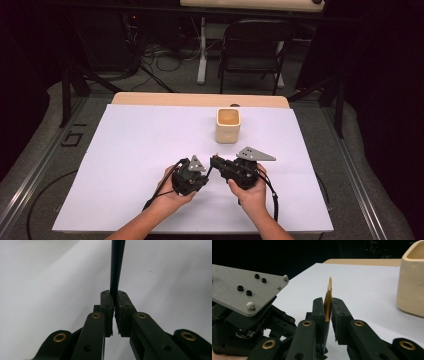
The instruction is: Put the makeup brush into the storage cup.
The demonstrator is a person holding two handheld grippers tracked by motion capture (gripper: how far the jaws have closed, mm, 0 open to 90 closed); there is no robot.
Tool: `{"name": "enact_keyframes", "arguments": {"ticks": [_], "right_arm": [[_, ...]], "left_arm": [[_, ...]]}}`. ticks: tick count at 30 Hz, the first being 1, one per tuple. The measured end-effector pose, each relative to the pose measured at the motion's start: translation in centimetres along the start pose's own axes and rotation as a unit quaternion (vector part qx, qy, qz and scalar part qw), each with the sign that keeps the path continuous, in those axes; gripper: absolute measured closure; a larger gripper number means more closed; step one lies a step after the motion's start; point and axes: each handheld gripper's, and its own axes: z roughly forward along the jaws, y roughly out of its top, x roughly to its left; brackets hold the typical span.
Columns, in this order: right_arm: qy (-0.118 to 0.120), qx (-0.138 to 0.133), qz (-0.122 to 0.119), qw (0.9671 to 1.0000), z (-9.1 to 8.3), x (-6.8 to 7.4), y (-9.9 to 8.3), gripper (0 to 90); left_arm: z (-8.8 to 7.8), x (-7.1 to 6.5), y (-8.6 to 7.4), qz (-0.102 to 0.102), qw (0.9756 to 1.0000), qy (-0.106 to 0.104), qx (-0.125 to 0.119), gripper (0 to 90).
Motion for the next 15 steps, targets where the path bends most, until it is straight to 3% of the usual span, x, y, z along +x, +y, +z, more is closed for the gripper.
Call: {"name": "enact_keyframes", "arguments": {"ticks": [15], "right_arm": [[0.004,-0.001,0.004,1.0000,0.00,-0.04,0.01,83.5]], "left_arm": [[0.01,0.02,-0.02,0.000,1.0000,-0.001,-0.002,85.1]]}}
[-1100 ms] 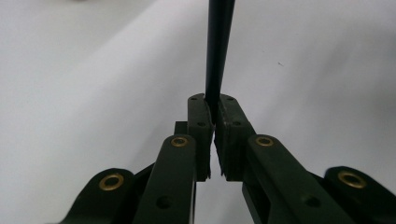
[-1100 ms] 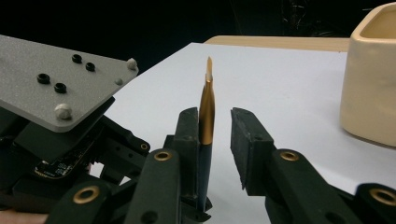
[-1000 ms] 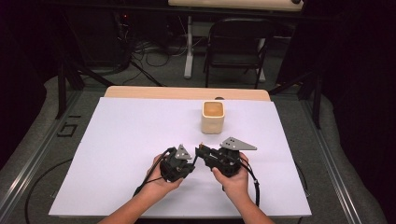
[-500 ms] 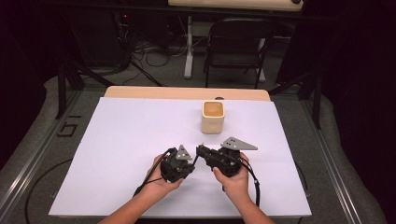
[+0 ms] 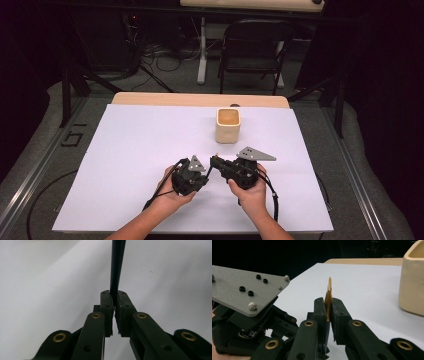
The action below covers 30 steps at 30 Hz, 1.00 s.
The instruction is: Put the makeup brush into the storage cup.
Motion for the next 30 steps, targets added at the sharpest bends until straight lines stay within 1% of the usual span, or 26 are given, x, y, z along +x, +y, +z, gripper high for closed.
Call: {"name": "enact_keyframes", "arguments": {"ticks": [1,6,12,15,18,23,24,26,28,29,30], "right_arm": [[-0.001,0.005,-0.001,1.0000,-0.1,0.0,0.0,83.5],[0.001,0.000,-0.001,1.0000,-0.1,0.0,0.1,83.6],[-0.005,0.000,-0.005,1.0000,-0.3,0.0,0.2,83.6],[-0.005,-0.006,-0.007,0.9999,-0.3,-0.1,0.2,83.6],[-0.009,-0.003,-0.010,0.9999,-0.4,-0.1,0.3,83.6],[-0.019,-0.007,-0.019,0.9996,-0.7,-0.2,0.6,83.6],[-0.020,-0.007,-0.021,0.9995,-0.8,-0.3,0.7,83.6],[-0.024,-0.012,-0.026,0.9993,-0.8,-0.4,0.7,83.6],[-0.030,-0.012,-0.031,0.9990,-0.9,-0.5,0.8,83.6],[-0.033,-0.007,-0.034,0.9988,-1.0,-0.5,0.9,83.6],[-0.037,-0.012,-0.040,0.9985,-1.0,-0.5,1.0,83.6]], "left_arm": [[0.0,0.0,0.0,0.001,1.0000,0.000,0.000,85.0],[0.0,0.0,0.0,0.000,1.0000,-0.003,-0.003,84.1],[-0.1,0.3,0.0,-0.002,0.9999,-0.007,-0.007,78.2],[-0.3,0.4,0.0,-0.010,0.9998,-0.007,-0.013,74.6],[-0.5,0.6,0.0,-0.011,0.9998,-0.007,-0.017,70.9],[-0.9,1.0,-0.1,-0.015,0.9995,0.000,-0.027,63.3],[-0.9,1.1,-0.1,-0.020,0.9993,0.000,-0.032,62.0],[-1.1,1.3,-0.2,-0.022,0.9991,0.005,-0.035,59.4],[-1.3,1.4,-0.3,-0.023,0.9990,0.010,-0.037,56.6],[-1.4,1.5,-0.3,-0.021,0.9990,0.013,-0.039,55.3],[-1.5,1.7,-0.4,-0.021,0.9989,0.015,-0.039,54.3]]}}
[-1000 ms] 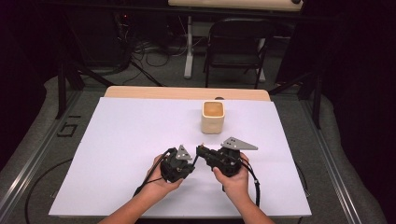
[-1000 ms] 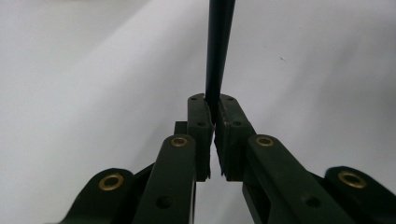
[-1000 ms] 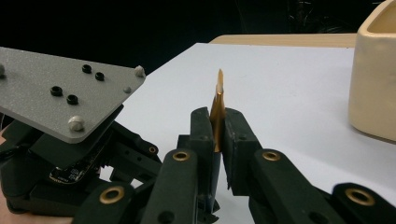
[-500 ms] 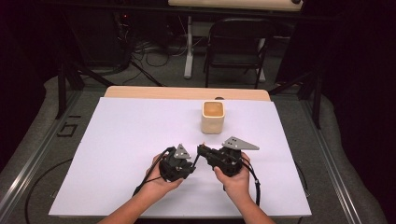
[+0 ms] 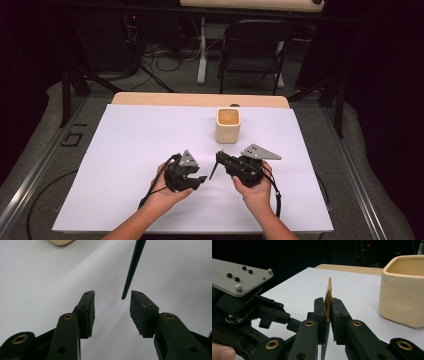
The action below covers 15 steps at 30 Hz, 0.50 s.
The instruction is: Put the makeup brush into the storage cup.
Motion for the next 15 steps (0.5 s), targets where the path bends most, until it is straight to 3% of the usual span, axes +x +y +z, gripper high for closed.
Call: {"name": "enact_keyframes", "arguments": {"ticks": [7,15], "right_arm": [[-0.015,0.001,-0.018,0.9997,-0.2,-0.2,0.5,83.6],[-0.026,0.008,-0.031,0.9991,0.1,-0.5,0.8,83.6]], "left_arm": [[-0.7,0.9,-0.2,-0.006,0.9998,0.014,-0.010,47.5],[-1.7,2.2,-1.0,-0.028,0.9990,0.020,-0.030,43.2]]}}
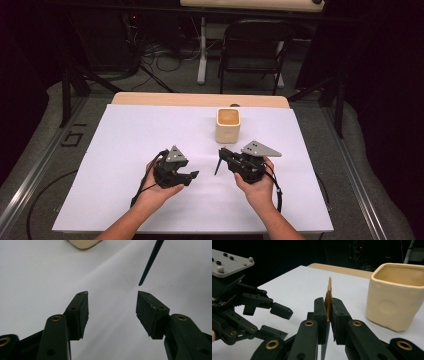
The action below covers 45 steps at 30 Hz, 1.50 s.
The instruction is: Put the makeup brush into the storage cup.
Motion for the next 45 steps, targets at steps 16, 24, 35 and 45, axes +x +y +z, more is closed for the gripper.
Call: {"name": "enact_keyframes", "arguments": {"ticks": [16,24,35,45], "right_arm": [[-0.021,0.006,-0.006,0.9997,-0.3,-1.2,1.3,83.6],[-0.033,0.010,-0.012,0.9993,-0.5,-1.9,2.0,83.6],[-0.045,0.005,-0.014,0.9989,-0.8,-2.7,3.3,83.6],[-0.043,-0.003,-0.030,0.9986,-0.4,-2.9,5.5,83.6]], "left_arm": [[-1.3,2.7,-1.2,-0.042,0.9986,0.010,-0.031,36.1],[-1.9,3.8,-2.0,-0.066,0.9970,0.015,-0.038,35.2],[-2.8,4.5,-2.8,-0.073,0.9960,0.028,-0.043,35.1],[-3.1,4.8,-3.3,-0.078,0.9953,0.038,-0.044,35.0]]}}
